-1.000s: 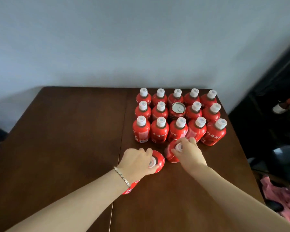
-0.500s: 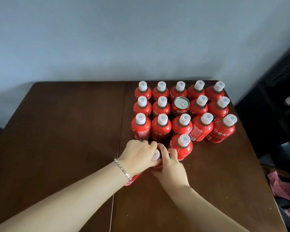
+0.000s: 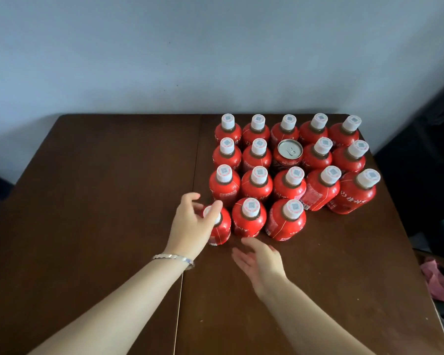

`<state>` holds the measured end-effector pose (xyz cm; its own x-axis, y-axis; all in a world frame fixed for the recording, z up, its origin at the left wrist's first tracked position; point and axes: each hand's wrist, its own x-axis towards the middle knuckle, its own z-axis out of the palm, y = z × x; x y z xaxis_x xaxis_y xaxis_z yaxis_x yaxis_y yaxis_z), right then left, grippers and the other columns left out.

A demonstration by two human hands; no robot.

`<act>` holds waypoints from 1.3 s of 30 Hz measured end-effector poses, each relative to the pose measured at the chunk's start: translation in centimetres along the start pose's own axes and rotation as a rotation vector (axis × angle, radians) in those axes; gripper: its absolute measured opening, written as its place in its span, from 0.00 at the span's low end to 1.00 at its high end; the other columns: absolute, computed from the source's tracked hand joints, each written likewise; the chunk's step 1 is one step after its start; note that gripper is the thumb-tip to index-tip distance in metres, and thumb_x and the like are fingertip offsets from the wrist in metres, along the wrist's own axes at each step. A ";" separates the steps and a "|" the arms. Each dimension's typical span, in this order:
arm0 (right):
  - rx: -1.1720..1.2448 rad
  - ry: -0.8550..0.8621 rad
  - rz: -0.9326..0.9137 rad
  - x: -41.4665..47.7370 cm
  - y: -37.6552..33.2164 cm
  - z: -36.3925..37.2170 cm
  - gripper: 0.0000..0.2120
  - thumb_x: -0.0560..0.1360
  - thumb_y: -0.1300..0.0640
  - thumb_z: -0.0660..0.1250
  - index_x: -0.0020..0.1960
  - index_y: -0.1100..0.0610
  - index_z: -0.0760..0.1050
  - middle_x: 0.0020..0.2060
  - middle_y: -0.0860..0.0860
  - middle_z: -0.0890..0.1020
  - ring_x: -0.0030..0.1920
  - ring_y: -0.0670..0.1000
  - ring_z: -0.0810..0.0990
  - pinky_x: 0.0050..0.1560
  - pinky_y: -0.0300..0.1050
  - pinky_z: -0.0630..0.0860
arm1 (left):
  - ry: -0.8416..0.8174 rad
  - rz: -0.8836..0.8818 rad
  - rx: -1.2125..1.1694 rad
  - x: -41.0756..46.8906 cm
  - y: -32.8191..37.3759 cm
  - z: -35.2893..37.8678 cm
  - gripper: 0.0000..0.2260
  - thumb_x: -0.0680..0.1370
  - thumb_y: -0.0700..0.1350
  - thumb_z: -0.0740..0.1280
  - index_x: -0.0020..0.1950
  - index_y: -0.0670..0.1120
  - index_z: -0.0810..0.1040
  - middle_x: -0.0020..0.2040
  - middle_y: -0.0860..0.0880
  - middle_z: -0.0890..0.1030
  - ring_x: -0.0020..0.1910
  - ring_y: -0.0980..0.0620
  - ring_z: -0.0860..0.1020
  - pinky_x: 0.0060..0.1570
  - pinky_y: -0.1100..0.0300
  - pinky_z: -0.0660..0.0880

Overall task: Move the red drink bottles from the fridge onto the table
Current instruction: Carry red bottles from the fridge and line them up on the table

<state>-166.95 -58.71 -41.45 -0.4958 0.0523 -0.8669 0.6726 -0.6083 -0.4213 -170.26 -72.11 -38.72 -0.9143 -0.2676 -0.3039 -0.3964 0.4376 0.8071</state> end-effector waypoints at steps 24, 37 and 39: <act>0.443 -0.187 0.094 0.9 -4.2 -2.1 0.23 0.73 0.68 0.60 0.67 0.59 0.65 0.64 0.67 0.71 0.62 0.69 0.73 0.56 0.62 0.74 | -0.368 -0.445 -0.398 2.5 0.7 2.0 0.23 0.77 0.57 0.62 0.70 0.56 0.62 0.61 0.50 0.70 0.60 0.45 0.73 0.51 0.50 0.79; 0.153 -0.126 0.129 0.1 -6.3 -1.0 0.10 0.75 0.69 0.57 0.56 0.62 0.66 0.48 0.61 0.73 0.61 0.65 0.74 0.63 0.61 0.71 | -0.190 -0.566 -0.534 1.6 0.8 3.2 0.37 0.73 0.62 0.65 0.76 0.56 0.49 0.74 0.45 0.62 0.67 0.38 0.68 0.58 0.42 0.74; -0.016 -0.118 0.135 0.2 -6.0 -1.9 0.04 0.75 0.68 0.58 0.49 0.64 0.69 0.47 0.61 0.75 0.56 0.60 0.78 0.60 0.54 0.73 | -0.110 -0.570 -0.454 0.6 0.8 3.0 0.42 0.71 0.67 0.63 0.77 0.53 0.46 0.75 0.44 0.60 0.69 0.38 0.66 0.60 0.43 0.72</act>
<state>-170.05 -53.51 -39.57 -0.4607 -0.1226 -0.8791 0.7454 -0.5911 -0.3082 -171.39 -69.37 -39.75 -0.5895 -0.2493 -0.7684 -0.7609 -0.1480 0.6317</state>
